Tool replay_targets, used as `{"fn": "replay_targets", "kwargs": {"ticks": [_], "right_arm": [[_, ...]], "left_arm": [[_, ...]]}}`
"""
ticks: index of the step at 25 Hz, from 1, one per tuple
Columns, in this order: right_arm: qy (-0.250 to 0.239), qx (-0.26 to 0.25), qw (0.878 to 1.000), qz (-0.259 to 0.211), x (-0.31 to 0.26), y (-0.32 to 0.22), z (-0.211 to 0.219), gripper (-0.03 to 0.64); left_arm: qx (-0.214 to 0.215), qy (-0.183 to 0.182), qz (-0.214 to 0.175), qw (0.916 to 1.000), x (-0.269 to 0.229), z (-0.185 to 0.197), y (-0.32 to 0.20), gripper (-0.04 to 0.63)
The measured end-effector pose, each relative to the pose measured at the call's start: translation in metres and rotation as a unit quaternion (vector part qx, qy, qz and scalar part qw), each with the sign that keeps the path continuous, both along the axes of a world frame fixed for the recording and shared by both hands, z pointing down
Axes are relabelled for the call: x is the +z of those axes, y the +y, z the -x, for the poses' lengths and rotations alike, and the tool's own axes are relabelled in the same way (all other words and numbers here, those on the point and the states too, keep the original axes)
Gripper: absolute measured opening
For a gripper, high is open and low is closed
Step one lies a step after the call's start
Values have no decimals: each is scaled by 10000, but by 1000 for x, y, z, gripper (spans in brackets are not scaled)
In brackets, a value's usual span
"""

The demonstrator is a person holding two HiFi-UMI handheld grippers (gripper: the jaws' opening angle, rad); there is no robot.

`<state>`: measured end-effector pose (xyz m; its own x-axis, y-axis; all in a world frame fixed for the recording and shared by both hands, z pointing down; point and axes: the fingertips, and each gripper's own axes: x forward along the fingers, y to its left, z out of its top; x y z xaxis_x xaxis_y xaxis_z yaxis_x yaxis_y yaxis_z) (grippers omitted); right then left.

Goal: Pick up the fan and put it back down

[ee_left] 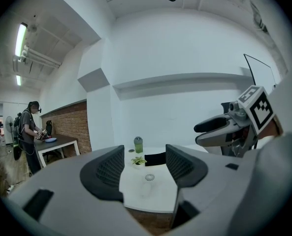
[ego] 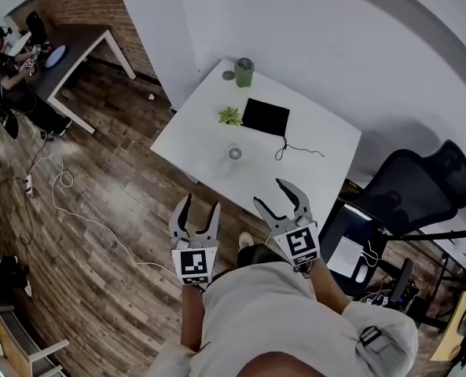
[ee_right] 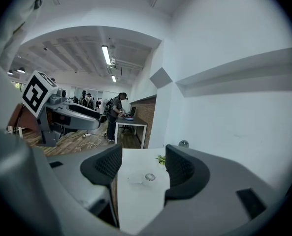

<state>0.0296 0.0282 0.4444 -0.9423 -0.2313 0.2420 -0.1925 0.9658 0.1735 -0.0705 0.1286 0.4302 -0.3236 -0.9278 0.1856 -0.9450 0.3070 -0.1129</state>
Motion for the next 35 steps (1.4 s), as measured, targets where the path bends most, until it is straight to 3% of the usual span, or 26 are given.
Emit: {"fn": "replay_targets", "kwargs": {"ticks": [13, 19, 26, 35], "right_arm": [[-40, -143, 9998, 124, 0, -51, 31, 278], [-38, -33, 9998, 180, 4, -70, 42, 278], [-71, 281, 9991, 324, 14, -89, 60, 278], [162, 967, 9939, 502, 36, -117, 79, 278]], "left_arm": [[-162, -79, 75, 9998, -6, 34, -50, 258], [-39, -26, 112, 9999, 1, 46, -72, 259], [295, 42, 72, 9995, 9, 66, -102, 267], [1243, 124, 336, 9916, 34, 88, -151, 276]]}}
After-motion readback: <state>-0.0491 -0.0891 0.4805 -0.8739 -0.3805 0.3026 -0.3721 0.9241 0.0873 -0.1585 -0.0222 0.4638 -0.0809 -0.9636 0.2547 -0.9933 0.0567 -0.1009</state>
